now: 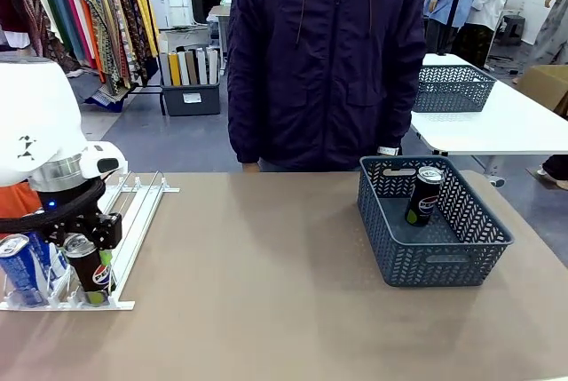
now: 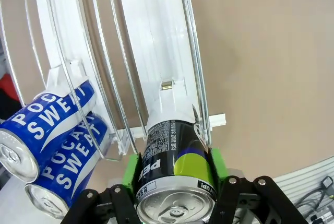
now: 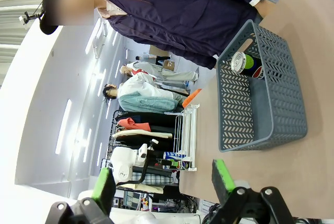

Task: Retrieve and store the cans from the dispenser.
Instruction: Pick up the last remaining can from one row of the Automatic Can Dispenser and place it in the middle of the table.

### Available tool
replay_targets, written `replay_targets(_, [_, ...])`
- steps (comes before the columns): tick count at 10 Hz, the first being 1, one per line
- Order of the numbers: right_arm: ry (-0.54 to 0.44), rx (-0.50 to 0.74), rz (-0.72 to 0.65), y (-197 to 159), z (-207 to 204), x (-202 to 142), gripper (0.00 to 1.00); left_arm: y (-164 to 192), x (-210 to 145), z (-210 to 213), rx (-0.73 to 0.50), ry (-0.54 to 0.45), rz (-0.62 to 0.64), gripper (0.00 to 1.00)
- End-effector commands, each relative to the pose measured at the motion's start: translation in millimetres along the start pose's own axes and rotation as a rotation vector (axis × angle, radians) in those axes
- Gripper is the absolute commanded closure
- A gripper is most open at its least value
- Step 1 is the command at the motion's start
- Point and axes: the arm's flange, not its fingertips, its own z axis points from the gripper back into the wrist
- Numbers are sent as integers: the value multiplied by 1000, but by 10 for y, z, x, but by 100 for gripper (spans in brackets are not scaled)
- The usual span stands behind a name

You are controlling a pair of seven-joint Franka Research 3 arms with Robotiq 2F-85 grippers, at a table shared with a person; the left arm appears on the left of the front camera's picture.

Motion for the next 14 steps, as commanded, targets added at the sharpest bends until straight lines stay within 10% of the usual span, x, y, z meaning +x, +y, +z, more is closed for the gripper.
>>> replay_targets(1, [-15, 28, 22, 22, -14, 29, 0, 11, 13, 31, -1, -17, 28, 100])
replay_targets(9, [-15, 28, 22, 22, -14, 29, 0, 487, -362, 2200, -4, -390, 115, 100])
replay_targets(14, [-15, 28, 22, 22, -14, 29, 0, 454, -451, 2179, -24, -378, 106, 100])
